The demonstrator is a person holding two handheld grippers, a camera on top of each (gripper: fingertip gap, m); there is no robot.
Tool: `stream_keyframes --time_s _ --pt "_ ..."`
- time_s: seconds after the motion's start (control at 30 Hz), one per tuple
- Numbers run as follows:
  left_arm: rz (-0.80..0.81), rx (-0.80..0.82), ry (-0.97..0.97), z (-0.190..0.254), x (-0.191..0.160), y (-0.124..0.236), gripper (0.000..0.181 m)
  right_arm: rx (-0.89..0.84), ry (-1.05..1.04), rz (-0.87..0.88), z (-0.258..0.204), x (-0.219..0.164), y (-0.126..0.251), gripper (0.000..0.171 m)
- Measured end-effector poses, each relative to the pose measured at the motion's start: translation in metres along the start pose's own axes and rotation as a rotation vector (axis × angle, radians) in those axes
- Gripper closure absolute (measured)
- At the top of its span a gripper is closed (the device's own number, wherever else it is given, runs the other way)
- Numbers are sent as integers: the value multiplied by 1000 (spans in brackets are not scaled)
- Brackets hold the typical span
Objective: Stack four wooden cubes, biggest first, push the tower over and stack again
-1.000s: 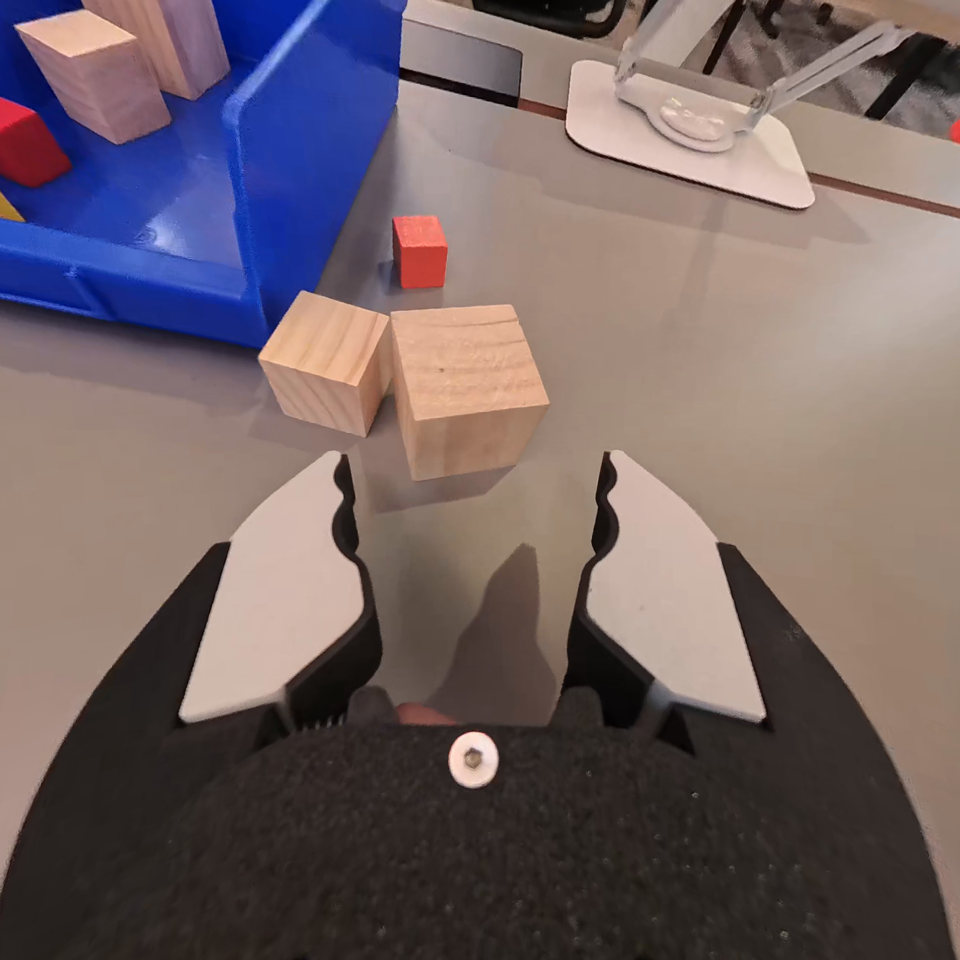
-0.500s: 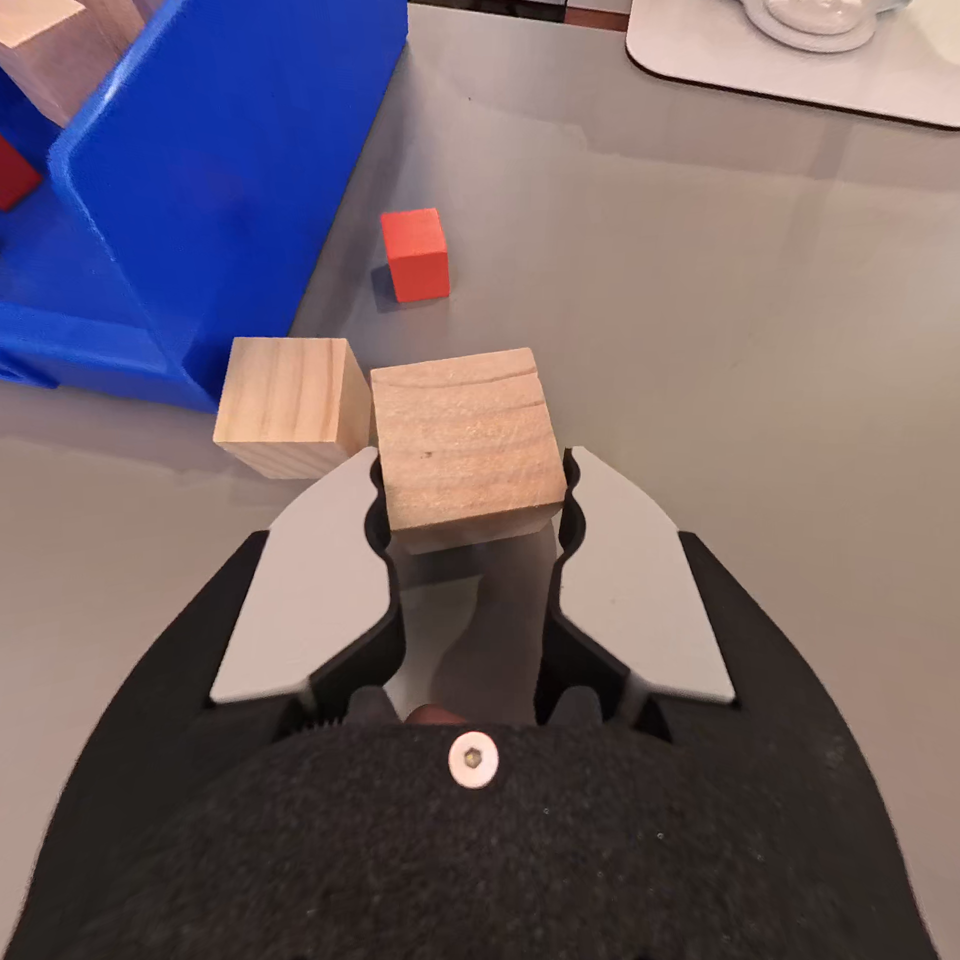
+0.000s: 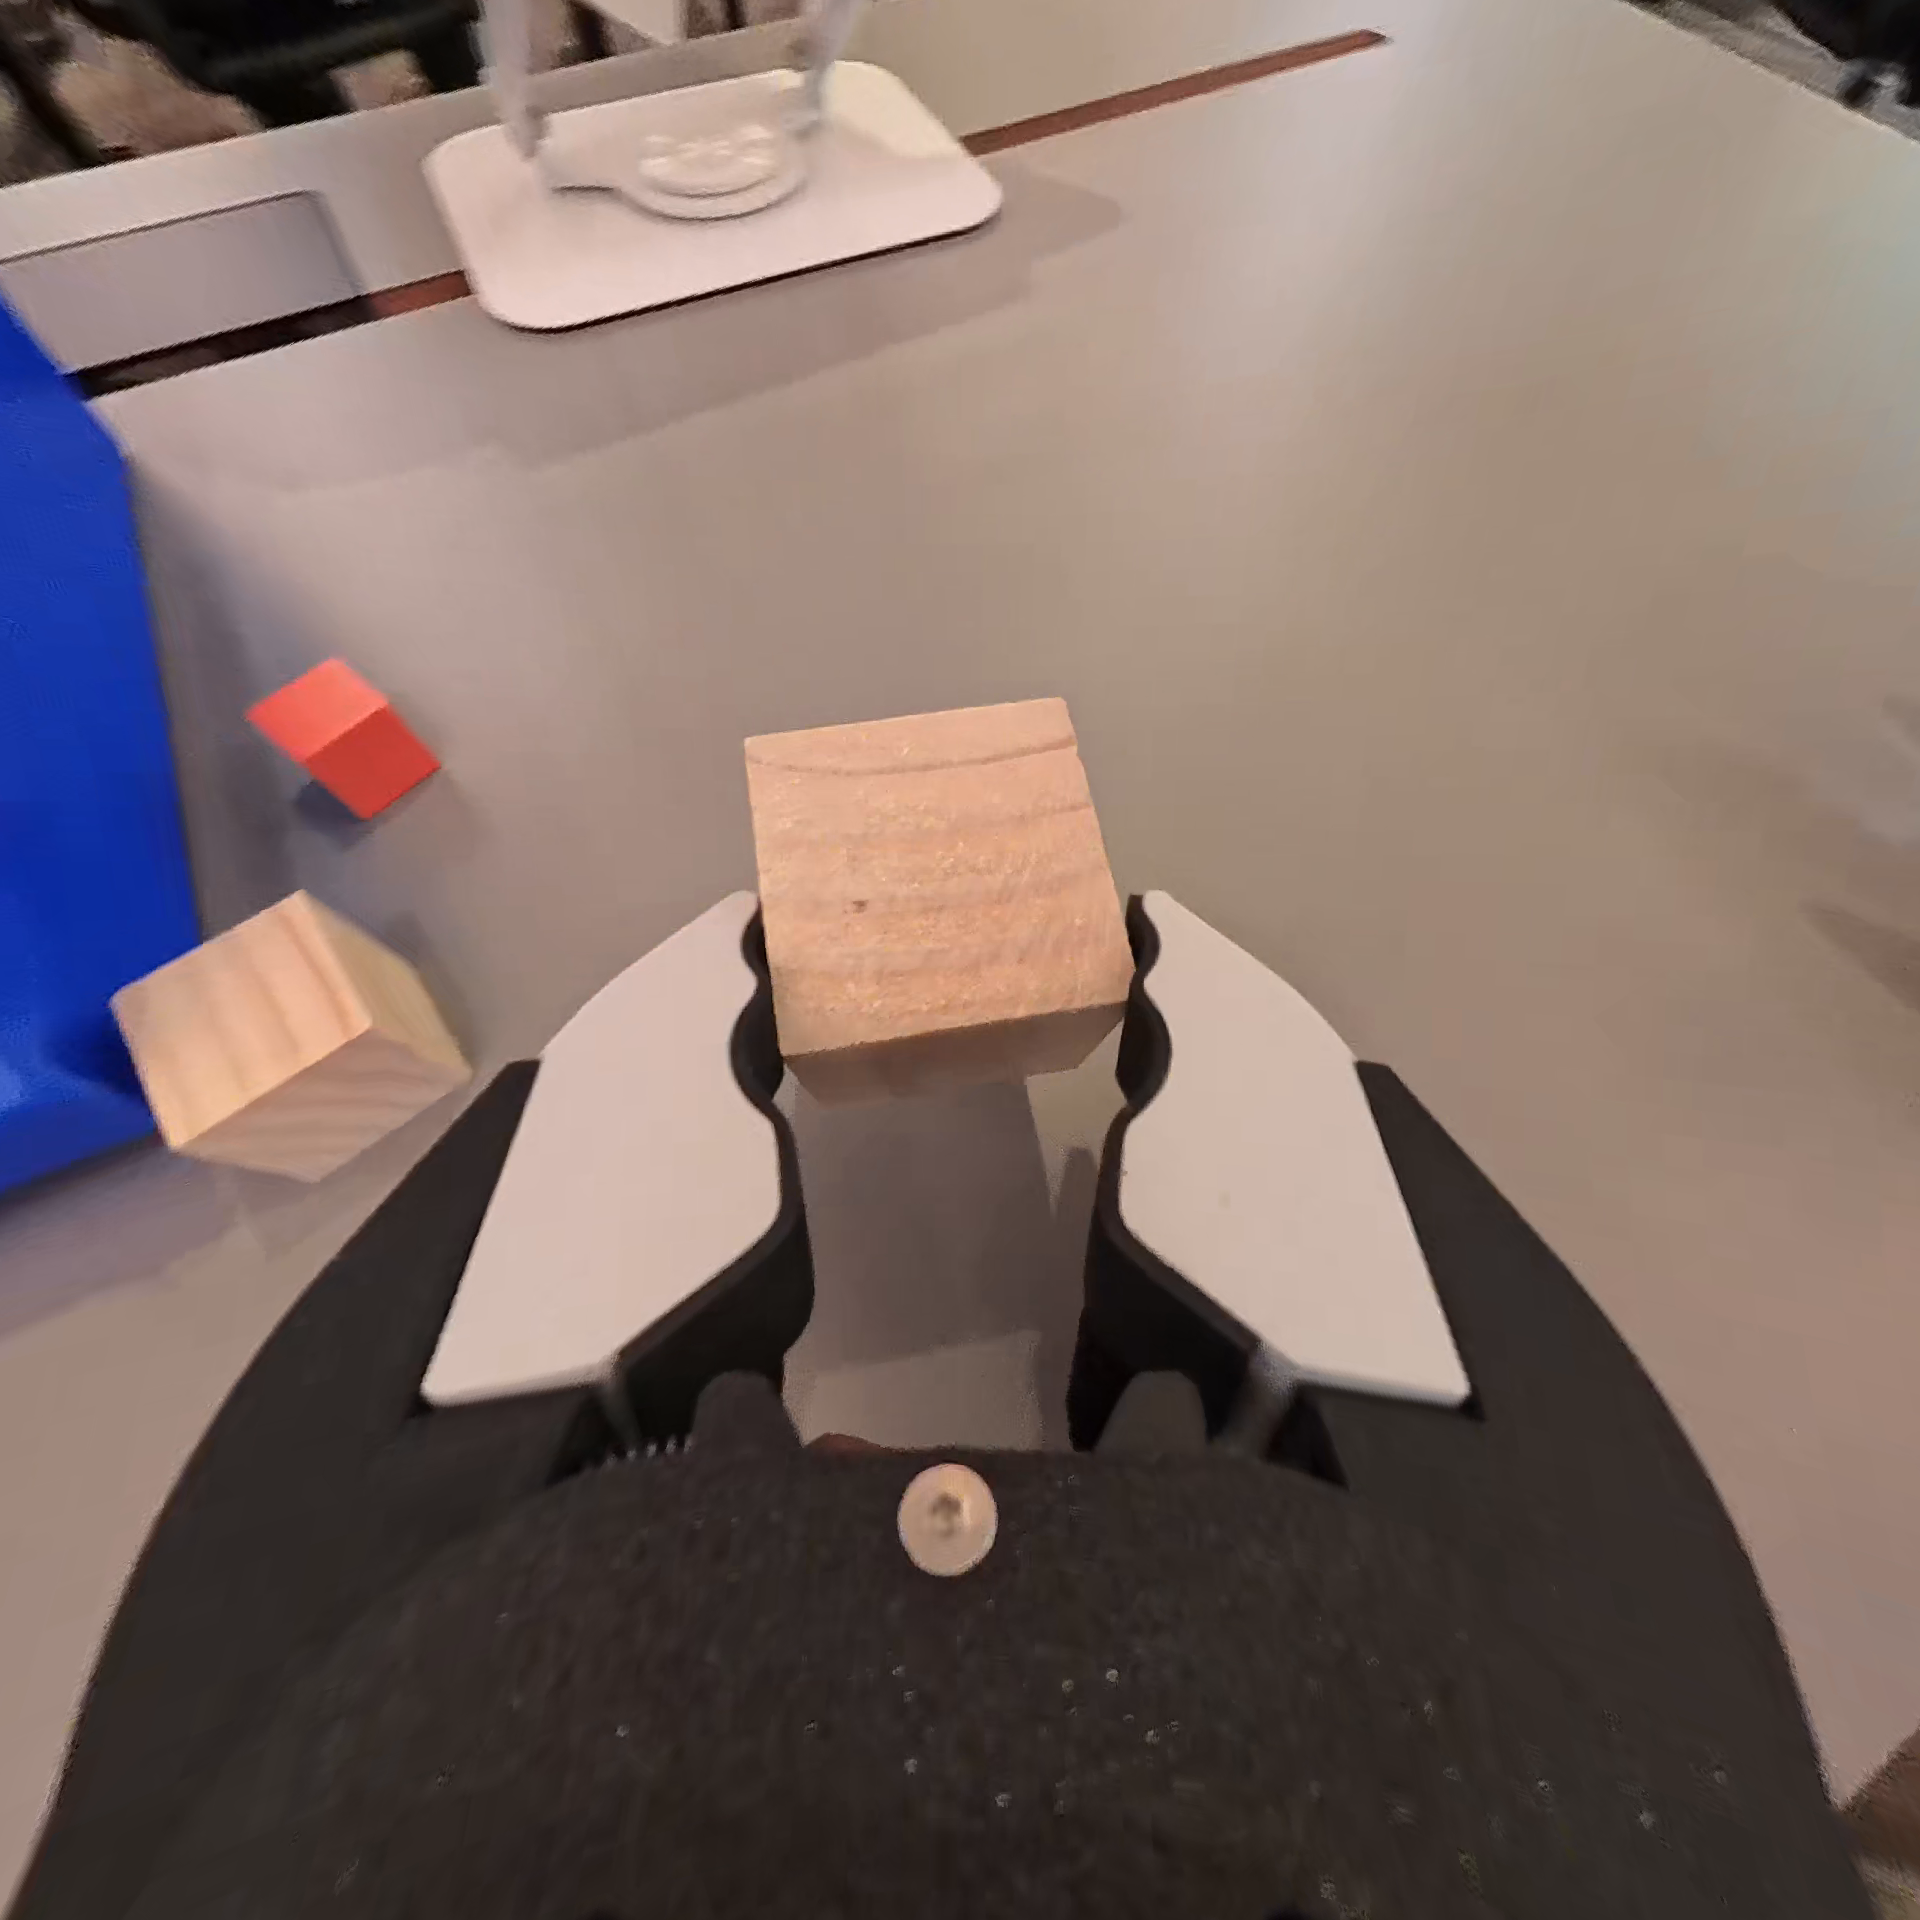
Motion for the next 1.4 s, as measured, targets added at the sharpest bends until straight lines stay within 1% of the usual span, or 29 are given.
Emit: stream_keyframes --time_s 0.13,0.27,0.37,0.43,0.5,0.6,0.73,0.93,1.0,1.07,1.17,1.23,1.27,1.33,1.4 --pt "-39 -179 -126 16 16 -14 118 -16 -35 14 -1 0 5 83" --pt "-127 -338 -280 36 35 -49 118 -27 -38 19 -6 2 7 83" --pt "-147 -425 -383 48 45 -78 118 -26 -35 22 -9 5 7 84" --pt "-157 -510 -430 56 48 -92 118 -27 -28 19 -10 6 6 84" --pt "-198 -580 -432 58 46 -103 118 -28 -20 15 -10 6 7 84" --pt "-234 -636 -453 59 41 -114 118 -29 -13 11 -8 7 7 84" --pt "-233 -652 -431 60 41 -126 118 -29 -15 -2 -6 4 6 84" --pt "-212 -633 -427 60 36 -131 117 -21 -12 -8 -7 3 4 84" --pt "-187 -596 -387 58 42 -129 94 -17 -10 -10 -8 3 2 84" --pt "-135 -538 -341 54 54 -120 85 -13 -9 -10 -9 4 1 84" --pt "5 -419 -247 47 72 -83 76 -7 -6 -4 -11 6 0 84" --pt "103 -258 -156 35 74 -52 74 -4 -3 -4 -11 6 -2 84" --pt "152 -176 -116 28 71 -35 70 -2 -2 -5 -12 6 -3 84" --pt "244 16 5 8 57 -1 71 4 2 -7 -13 6 -6 84" --pt "290 107 94 2 33 26 71 13 9 -9 -15 6 -9 84"
Point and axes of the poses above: each gripper's, where its closed fingertips meet, y back along the fingers, x out of its top, z = x × y across the jaws, the point moved 2 cm from there along y, back along the fingers
